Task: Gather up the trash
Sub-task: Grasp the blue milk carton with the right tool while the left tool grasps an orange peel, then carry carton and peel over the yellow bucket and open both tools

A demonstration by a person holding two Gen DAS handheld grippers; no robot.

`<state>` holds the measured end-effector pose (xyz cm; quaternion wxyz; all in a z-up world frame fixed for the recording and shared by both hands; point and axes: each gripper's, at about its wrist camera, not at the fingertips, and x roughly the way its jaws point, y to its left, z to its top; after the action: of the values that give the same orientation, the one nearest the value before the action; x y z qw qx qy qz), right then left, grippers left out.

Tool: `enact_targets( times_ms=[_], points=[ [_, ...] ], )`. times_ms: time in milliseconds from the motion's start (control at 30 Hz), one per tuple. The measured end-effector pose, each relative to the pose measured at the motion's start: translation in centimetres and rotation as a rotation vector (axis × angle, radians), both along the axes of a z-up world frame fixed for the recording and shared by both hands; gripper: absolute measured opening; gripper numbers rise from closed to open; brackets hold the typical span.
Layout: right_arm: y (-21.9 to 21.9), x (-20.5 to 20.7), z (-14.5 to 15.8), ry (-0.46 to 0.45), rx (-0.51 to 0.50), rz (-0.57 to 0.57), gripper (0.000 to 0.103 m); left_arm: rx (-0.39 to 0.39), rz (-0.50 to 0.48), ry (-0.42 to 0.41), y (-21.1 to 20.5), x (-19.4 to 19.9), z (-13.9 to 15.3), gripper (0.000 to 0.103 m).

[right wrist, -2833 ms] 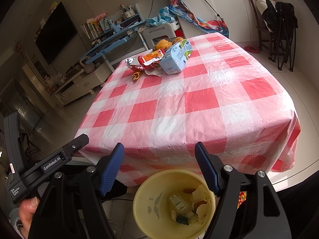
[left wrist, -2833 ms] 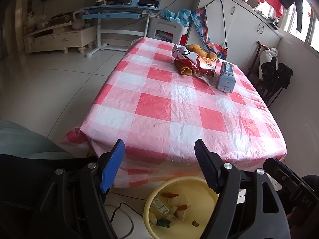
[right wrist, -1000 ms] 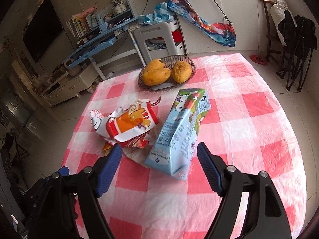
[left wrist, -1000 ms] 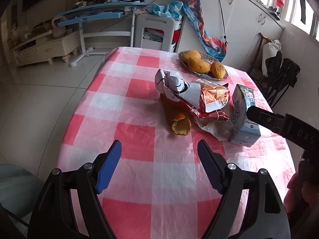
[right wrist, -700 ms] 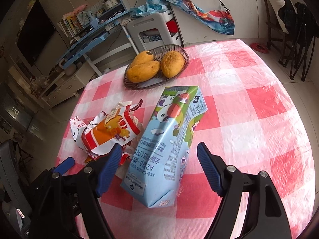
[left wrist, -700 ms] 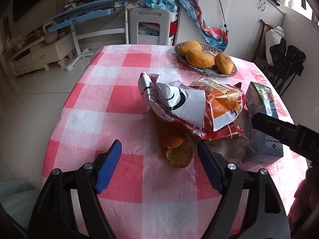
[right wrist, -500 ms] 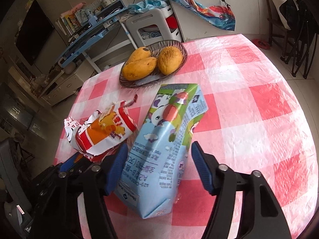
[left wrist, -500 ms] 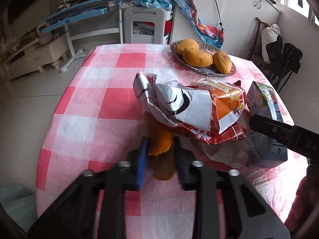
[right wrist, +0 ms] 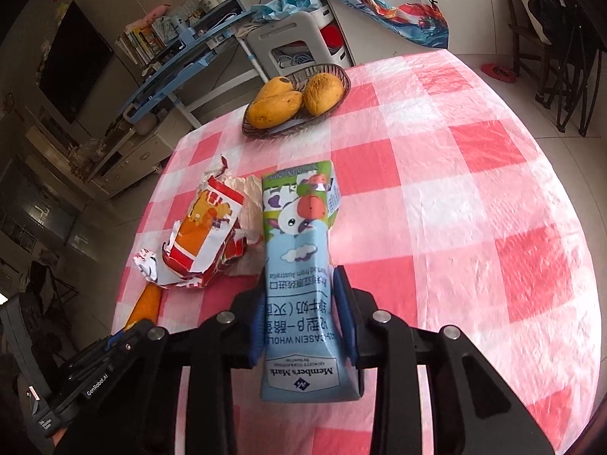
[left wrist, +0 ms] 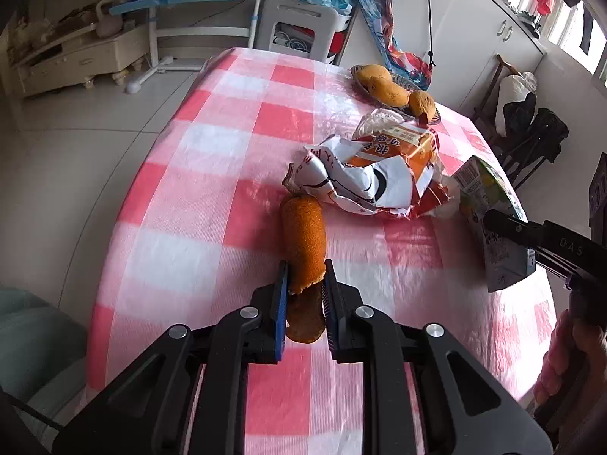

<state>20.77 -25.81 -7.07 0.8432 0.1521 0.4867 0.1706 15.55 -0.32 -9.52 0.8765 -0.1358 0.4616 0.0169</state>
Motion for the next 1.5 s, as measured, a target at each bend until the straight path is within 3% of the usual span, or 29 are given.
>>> enact_targets(
  times_ms=[133, 300, 500, 667, 700, 733, 833, 1100, 1500],
  points=[
    [-1.1, -1.7, 0.2, 0.009, -0.005, 0.006, 0.032, 0.008, 0.004, -0.002, -0.3, -3.5, -0.1, 0.016],
    [-1.5, -3.4, 0.1, 0.012, -0.025, 0.014, 0.032, 0.076, -0.012, 0.002, -1.3, -5.5, -0.3, 0.019],
    [0.6, -3.7, -0.3, -0.022, -0.141, 0.048, 0.036, 0.145, -0.009, -0.031, -2.2, -5.3, 0.0, 0.043],
    [2.1, -3.6, -0.7, -0.066, -0.233, 0.067, 0.038, 0.125, 0.019, -0.038, -1.4, -4.4, -0.2, 0.042],
    [2.1, -3.5, -0.7, -0.067, -0.229, 0.065, 0.038, 0.115, 0.019, -0.04, -1.3, -4.3, -0.2, 0.032],
    [2.0, -3.4, -0.7, -0.068, -0.222, 0.061, 0.038, 0.095, 0.012, -0.038, -1.2, -4.2, -0.2, 0.022],
    [1.4, -3.5, -0.8, -0.061, -0.186, 0.046, 0.038, 0.083, 0.009, -0.043, -1.3, -4.2, -0.2, 0.02],
    [-0.9, -5.2, -0.7, -0.023, 0.019, -0.016, 0.035, -0.005, 0.012, -0.108, -0.8, -5.6, 1.2, 0.02],
    [-1.5, -10.7, -0.2, -0.008, 0.202, -0.021, 0.034, -0.084, 0.018, -0.174, 0.3, -8.3, 2.9, 0.02]
  ],
)
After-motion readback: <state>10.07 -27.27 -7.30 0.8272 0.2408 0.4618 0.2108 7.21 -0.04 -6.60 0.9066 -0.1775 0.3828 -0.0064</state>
